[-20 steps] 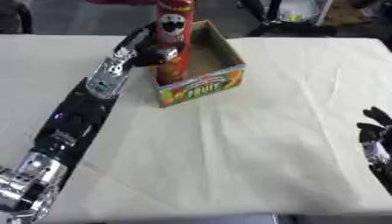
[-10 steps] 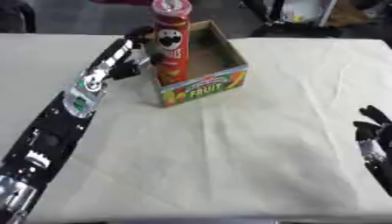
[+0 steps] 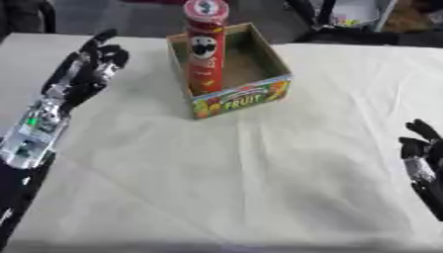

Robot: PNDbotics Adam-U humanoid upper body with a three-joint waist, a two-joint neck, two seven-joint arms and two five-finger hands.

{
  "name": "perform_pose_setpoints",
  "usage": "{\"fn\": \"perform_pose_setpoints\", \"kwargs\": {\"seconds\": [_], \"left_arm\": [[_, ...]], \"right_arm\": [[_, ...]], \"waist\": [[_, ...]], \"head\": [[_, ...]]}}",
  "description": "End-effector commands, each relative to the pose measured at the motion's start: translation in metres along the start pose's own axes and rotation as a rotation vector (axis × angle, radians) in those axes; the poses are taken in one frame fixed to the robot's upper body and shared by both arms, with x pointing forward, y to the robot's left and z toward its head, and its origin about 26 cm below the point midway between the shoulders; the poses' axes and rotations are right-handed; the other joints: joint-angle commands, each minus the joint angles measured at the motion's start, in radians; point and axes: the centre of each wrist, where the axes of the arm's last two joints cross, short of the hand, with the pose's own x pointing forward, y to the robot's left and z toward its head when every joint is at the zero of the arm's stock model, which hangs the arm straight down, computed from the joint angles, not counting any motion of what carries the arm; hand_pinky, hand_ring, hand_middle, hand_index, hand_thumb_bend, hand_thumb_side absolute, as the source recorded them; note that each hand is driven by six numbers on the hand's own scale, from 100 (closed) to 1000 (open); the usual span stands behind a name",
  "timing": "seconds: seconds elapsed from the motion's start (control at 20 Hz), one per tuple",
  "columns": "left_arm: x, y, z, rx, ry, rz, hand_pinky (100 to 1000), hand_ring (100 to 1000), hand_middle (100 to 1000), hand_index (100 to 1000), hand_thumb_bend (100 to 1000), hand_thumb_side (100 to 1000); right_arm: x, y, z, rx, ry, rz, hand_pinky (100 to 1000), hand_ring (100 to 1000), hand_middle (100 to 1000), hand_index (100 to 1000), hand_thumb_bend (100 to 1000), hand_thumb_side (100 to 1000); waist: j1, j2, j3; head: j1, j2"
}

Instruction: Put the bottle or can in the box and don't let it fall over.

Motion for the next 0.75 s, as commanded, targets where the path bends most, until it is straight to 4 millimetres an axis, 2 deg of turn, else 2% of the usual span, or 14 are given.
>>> {"fn": "perform_pose_setpoints", "kwargs": {"seconds": [0.05,0.15,0.25,0.55,0.75], "left_arm": [[0.017,0.012,0.017,0.063,-0.04,-0.029,952,948,996,999,349,748],[0.012,0.007,0.031,0.089,-0.014,-0.061,952,948,997,1000,333,729],[0.008,0.002,0.039,0.122,0.008,-0.092,951,947,995,1000,344,669],[-0.007,-0.015,0.053,0.234,0.103,-0.119,950,945,995,994,191,464],[-0.011,-0.019,0.055,0.227,0.109,-0.109,949,943,994,990,118,399]], "right_arm": [[-0.001,-0.01,0.0,-0.014,-0.005,0.027,847,834,916,1000,100,837],[-0.001,-0.01,0.0,-0.016,-0.001,0.03,847,834,916,1000,100,814],[-0.002,-0.01,0.002,-0.017,0.004,0.03,847,834,917,1000,100,795],[-0.004,-0.009,0.005,-0.02,0.019,0.03,847,834,917,1000,100,782],[-0.004,-0.01,0.005,-0.021,0.019,0.031,847,834,918,1000,100,776]], "waist": [[0.014,-0.013,0.007],[0.011,-0.014,0.013],[0.008,-0.015,0.02],[0.004,-0.019,0.04],[0.006,-0.023,0.041]], "head": [[-0.013,0.006],[-0.019,0.006],[-0.019,0.006],[-0.027,0.006],[-0.033,0.006]]}}
